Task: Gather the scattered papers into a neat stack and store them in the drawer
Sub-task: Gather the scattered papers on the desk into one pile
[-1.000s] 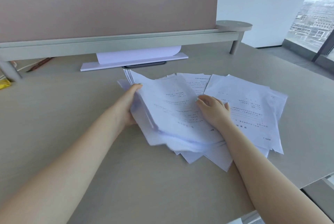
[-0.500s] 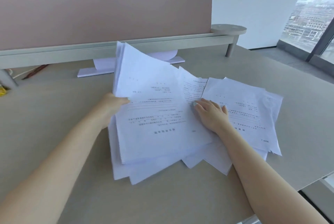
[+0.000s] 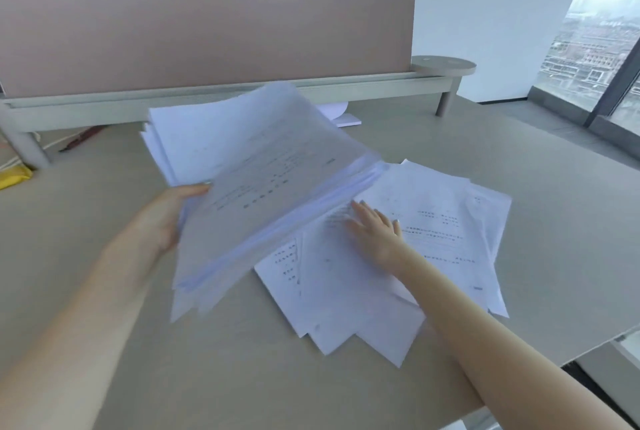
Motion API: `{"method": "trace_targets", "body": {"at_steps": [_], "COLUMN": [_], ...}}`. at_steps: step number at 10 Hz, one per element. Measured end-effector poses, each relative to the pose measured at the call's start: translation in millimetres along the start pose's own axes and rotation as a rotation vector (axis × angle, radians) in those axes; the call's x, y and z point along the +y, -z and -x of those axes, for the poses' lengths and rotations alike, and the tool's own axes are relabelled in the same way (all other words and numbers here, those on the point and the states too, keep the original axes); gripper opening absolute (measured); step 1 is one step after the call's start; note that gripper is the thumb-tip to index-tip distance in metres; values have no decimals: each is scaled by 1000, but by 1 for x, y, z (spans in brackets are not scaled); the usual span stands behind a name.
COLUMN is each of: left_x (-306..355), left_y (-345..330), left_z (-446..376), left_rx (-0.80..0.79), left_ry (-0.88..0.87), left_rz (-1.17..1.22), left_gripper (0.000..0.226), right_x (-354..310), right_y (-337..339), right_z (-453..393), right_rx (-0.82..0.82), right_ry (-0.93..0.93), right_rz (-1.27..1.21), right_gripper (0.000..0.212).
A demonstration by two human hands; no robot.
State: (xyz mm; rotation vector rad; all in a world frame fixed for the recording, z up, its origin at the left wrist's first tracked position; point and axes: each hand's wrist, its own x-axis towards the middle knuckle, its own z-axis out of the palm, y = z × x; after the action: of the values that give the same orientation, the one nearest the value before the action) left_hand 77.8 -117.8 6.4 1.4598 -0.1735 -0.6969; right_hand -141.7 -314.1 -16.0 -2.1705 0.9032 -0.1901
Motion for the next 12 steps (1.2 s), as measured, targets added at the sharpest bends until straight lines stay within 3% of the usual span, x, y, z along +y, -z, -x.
{"method": "trace_targets", "body": {"at_steps": [1,2,3,4,5,6,7,8,9,11,12], "left_x": [3,5,8,-5,-13,-15,-11,-11,-14,-23,-23], "left_y": [-70,-116,-164,-196,-203,-201,-201,-207,-218,-234,-240], "left_z": [19,14,21,2,-5,-12,-15,-10,-14,-4,-2], "left_rx": [-179,-250,-357,-288,-195,-159,-204,-226,-251,-138,-137], "left_ry": [1,80,55,-75,-147,-80,77,168,173,-104,-117], "left_rz": [-112,-154,-302,-529,-686,-586,-272,-225,-380,-934,-973], "left_gripper": [15,26,22,32,18,20,26,11,49,28,41], "right_x": [10,50,79,97,107,110,109,108,109,111,112], "right_y": [37,95,124,119,107,101,100,101,100,100,99], "right_z": [15,20,24,28,26,21,21,25,26,25,25], "right_rx": [244,525,558,426,347,397,418,435,437,425,420], "right_ry": [-42,-117,-204,-247,-222,-198,-178,-167,-168,-174,-168], "right_rz": [-772,-783,-677,-259,140,235,211,170,164,158,179], "right_gripper": [48,37,36,41,43,47,48,48,46,43,44]}}
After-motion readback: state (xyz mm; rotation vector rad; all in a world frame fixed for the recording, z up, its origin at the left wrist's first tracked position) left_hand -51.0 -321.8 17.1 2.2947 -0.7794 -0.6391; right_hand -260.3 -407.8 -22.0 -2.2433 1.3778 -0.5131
